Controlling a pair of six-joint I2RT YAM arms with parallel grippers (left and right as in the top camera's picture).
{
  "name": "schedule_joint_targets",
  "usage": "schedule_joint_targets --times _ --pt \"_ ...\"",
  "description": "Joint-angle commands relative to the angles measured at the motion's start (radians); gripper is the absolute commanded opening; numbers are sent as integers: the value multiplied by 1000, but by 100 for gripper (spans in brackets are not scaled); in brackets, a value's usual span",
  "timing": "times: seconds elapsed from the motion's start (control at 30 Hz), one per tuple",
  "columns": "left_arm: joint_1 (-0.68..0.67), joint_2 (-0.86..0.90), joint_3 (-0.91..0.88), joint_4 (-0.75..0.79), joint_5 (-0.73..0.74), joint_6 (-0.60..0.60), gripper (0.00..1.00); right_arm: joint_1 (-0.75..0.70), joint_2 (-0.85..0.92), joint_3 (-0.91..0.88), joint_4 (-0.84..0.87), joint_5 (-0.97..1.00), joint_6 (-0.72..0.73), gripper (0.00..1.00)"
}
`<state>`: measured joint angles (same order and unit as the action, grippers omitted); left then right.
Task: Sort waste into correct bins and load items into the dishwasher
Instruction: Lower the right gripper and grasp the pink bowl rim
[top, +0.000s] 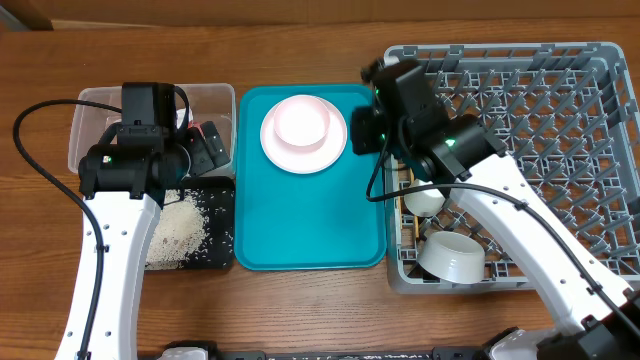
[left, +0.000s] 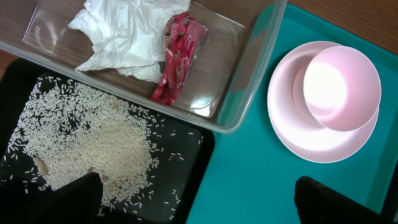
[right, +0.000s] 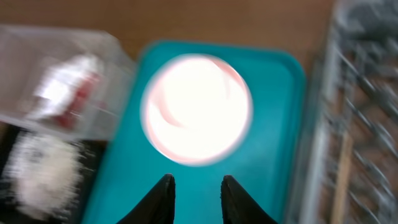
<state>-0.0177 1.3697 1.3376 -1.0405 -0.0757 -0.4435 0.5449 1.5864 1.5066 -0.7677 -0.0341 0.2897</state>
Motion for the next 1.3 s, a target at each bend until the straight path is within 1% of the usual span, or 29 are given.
schedule_joint_targets --times 0.0,0.17,0.37,0.43,0.5,0.63,0.87,1.03,1.27 --pt "4 -1 14 1 -2 2 100 7 -3 5 55 -117 -57 27" --pt "4 -1 14 1 -2 2 100 39 84 -11 190 -117 -156 27" --pt "4 -1 14 1 -2 2 100 88 261 -11 358 -110 -246 28" --pt "4 -1 14 1 -2 2 100 102 325 -10 415 -82 -274 35" --pt "4 -1 14 1 -2 2 100 111 384 -10 466 -50 -292 38" --pt "4 -1 14 1 -2 2 100 114 469 -10 529 -47 -294 41" --pt "4 -1 14 1 -2 2 100 115 509 -11 526 -64 -296 41" --pt "4 -1 14 1 -2 2 100 111 511 -11 482 -3 -302 40" --pt "4 -1 14 1 -2 2 100 82 511 -11 409 -1 -302 43"
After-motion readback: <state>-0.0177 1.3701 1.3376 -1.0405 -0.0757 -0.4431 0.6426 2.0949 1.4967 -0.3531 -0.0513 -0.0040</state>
